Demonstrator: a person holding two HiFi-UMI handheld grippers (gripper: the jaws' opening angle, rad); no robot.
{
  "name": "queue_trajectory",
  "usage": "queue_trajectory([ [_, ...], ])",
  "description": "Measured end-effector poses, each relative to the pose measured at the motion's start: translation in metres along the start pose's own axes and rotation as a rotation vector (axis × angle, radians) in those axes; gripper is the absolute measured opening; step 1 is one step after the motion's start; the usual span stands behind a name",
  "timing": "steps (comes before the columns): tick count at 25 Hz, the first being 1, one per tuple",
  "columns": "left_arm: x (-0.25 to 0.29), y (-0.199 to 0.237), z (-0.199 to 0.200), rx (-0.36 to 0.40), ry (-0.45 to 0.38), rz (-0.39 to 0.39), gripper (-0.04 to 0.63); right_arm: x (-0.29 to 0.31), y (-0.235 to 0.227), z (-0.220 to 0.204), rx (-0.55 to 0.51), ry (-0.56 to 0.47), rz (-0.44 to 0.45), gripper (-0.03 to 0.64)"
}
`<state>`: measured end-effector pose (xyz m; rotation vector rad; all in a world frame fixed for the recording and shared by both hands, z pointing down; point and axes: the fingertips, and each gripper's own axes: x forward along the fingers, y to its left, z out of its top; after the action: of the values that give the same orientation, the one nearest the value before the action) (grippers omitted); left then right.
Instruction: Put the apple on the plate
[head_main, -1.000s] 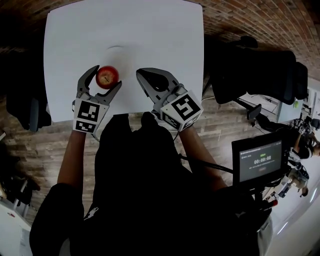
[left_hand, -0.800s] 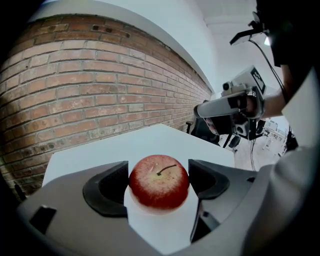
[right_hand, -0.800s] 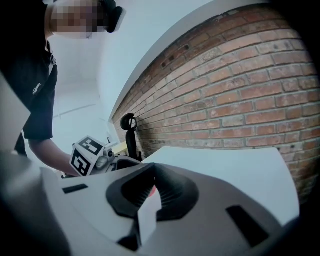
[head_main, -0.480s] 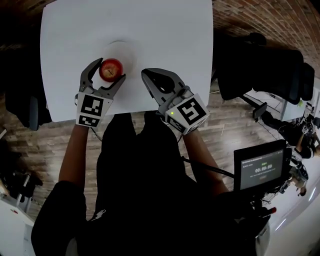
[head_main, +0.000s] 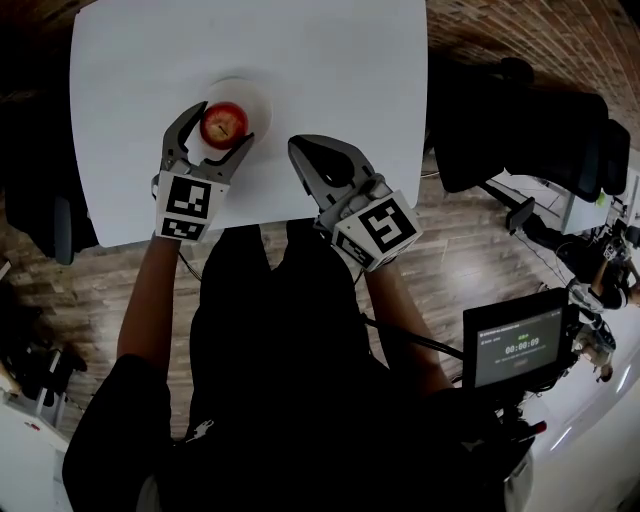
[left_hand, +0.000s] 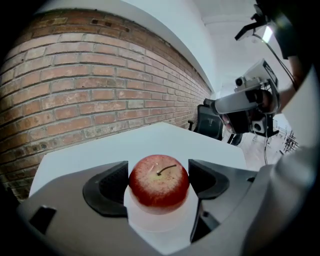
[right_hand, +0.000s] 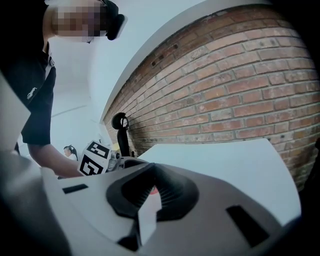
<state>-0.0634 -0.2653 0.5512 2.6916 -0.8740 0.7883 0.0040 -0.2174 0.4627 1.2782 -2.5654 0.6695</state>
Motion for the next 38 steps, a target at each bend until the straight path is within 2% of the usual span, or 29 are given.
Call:
queue_trajectory([
  [8,0.016,0.001,-0.005,0.042,0.021,-0.007,0.38,-0.007,-0.005,-0.006,0.031,0.006,-0.032,0.005],
  [24,0.029,0.002,-0.01,0.073,-0.004,0.013,0.38,-0.012,-0.008,-0.012,0.05,0.022,-0.049,0.005],
  [38,0.026,0.002,-0.014,0.034,0.0,0.012,0.38,-0.012,-0.006,-0.012,0.055,0.025,-0.039,0.005],
])
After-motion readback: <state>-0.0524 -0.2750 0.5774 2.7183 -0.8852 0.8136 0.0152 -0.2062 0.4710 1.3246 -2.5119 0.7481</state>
